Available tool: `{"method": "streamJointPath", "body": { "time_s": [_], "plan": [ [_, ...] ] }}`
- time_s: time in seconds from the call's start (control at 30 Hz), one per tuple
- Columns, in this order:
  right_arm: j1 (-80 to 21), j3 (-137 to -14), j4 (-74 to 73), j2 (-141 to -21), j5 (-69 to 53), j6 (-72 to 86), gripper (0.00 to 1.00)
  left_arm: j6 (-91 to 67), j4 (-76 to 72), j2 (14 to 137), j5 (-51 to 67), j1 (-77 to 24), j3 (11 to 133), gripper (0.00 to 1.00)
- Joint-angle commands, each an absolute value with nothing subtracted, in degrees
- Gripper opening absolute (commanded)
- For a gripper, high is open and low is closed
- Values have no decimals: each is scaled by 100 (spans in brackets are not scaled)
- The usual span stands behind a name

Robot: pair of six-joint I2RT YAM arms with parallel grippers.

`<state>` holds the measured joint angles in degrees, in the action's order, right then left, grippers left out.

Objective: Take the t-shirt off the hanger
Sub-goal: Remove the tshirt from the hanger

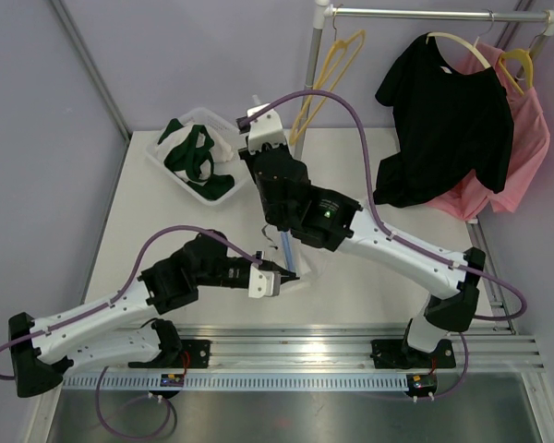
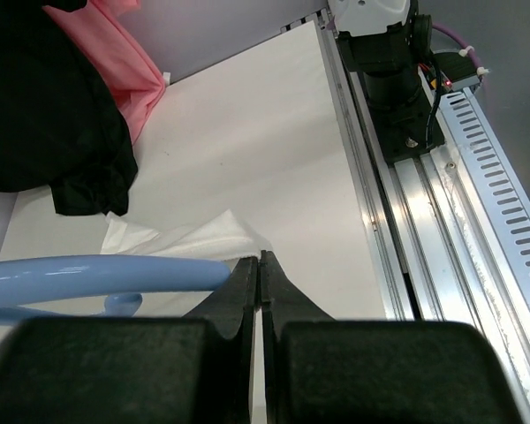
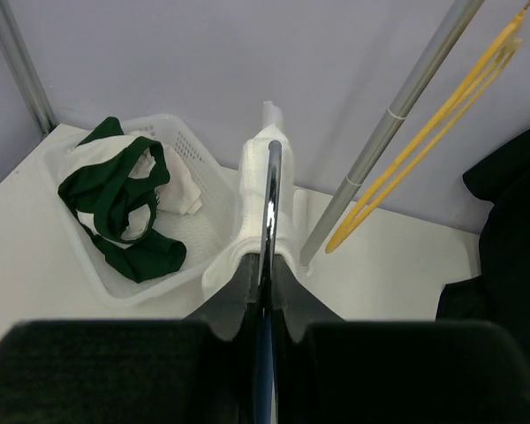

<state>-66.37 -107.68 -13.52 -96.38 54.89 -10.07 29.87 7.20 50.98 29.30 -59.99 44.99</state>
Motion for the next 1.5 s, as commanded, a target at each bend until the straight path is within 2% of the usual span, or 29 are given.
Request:
{"method": "streamJointPath", "body": {
  "time_s": [0.0,0.47,0.57,0.7,0.83,0.93,1.03,1.23,1.47],
  "plan": [
    [-6645,-11066,-1774,-9079,5405,-633,0,3120,404,4940,2769,-5994,4509,0],
    [-6645,-10020,-1767,-7990,5361,-509,0,3331,958,5001,3498,-6003,4720,1],
    [-6653,-10054,-1889,-7998,5353,-414,0,3129,678,5036,3008,-6003,4702,0],
    [-6645,-10134,-2476,-7910,4871,-88,0,2787,63,5238,1622,-5985,4623,0],
    [-6653,-10116,-2891,-7787,4255,202,0,2365,-298,5212,1161,-5941,4597,0],
    [-6645,-10055,-3102,-7726,4254,298,0,2102,-649,5002,713,-5889,4518,0],
    [-6653,-9906,-3173,-7612,4237,386,0,1751,-869,4878,466,-5617,4456,0],
    [-6645,-9563,-3226,-7305,3947,589,0,837,-695,5246,598,-4432,4877,0],
    [-6645,-9202,-3208,-7119,3867,729,0,220,-466,5563,335,-3762,5220,0]
  ]
}}
